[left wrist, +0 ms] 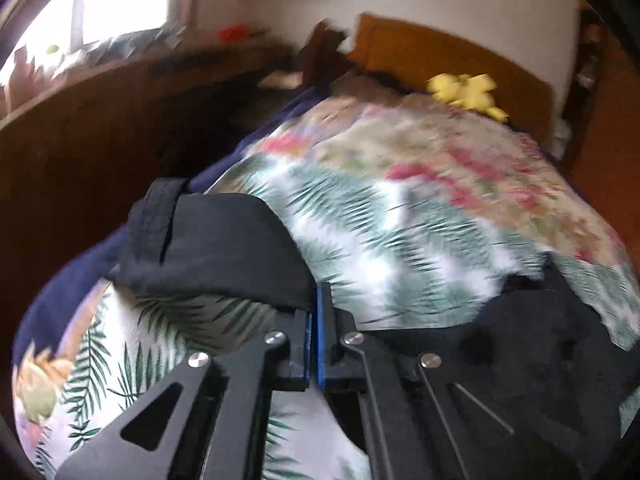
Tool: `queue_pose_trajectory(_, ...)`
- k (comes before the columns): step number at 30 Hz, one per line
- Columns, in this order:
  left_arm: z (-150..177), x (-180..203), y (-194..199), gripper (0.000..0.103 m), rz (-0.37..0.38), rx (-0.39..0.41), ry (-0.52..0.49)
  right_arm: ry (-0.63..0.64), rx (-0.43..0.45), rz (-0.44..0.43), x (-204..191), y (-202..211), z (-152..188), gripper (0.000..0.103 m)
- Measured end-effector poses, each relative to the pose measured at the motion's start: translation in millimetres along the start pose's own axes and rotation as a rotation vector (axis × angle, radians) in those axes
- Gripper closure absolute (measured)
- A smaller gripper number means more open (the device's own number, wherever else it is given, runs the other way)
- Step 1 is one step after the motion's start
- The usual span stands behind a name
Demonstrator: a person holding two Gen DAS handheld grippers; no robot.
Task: Fold large clothes
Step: 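Carry the sleeve across the coat front with the left gripper and release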
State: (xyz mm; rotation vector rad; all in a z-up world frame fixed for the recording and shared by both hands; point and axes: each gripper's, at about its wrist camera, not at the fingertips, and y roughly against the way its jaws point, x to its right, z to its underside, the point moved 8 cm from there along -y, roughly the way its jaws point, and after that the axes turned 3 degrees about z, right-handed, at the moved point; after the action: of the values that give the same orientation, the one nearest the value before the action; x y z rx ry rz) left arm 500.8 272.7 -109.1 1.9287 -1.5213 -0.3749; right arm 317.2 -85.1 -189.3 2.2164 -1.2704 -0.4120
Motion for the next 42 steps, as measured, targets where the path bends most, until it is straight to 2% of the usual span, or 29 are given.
queue_pose_trajectory(4, -10.0, 62.5, 52.9, 0.103, 0.063, 0.048, -0.109, -0.019, 0.037, 0.021, 11.8, 27.0, -8.3, 0.000)
queue_pose_trajectory(8, -1.7, 123.7, 94.7, 0.103, 0.139, 0.053, -0.213, -0.031, 0.082, 0.056, 25.1, 59.5, -12.2, 0.000)
queue_pose_trajectory(12, 23.9, 183.3, 123.8, 0.103, 0.199, 0.044, -0.314, -0.021, 0.108, 0.090, 34.8, 82.9, -9.8, 0.000)
queue_pose_trajectory(18, 81.3, 225.9, 138.0, 0.103, 0.228, 0.014, -0.403, -0.009, 0.088, 0.138, 49.9, 88.1, 4.6, 0.000)
queue_pose_trajectory(22, 122.3, 231.6, 134.9, 0.103, 0.206, -0.016, -0.459, -0.017, 0.067, 0.142, 57.4, 80.8, 10.9, 0.000)
queue_pose_trajectory(27, 158.5, 217.1, 130.9, 0.100, 0.235, -0.085, -0.401, -0.027, 0.039, 0.157, 64.9, 69.8, 17.9, 0.000)
queue_pose_trajectory(32, 185.2, 203.8, 143.6, 0.091, 0.239, -0.081, -0.405, -0.014, 0.024, 0.164, 62.9, 61.7, 20.3, 0.000)
queue_pose_trajectory(36, 201.6, 184.6, 163.4, 0.087, 0.260, -0.062, -0.351, -0.001, 0.016, 0.159, 57.7, 57.9, 20.9, 0.000)
queue_pose_trajectory(42, 202.3, 143.5, 196.5, 0.084, 0.260, -0.017, -0.282, 0.033, 0.005, 0.107, 37.4, 51.4, 12.8, 0.000)
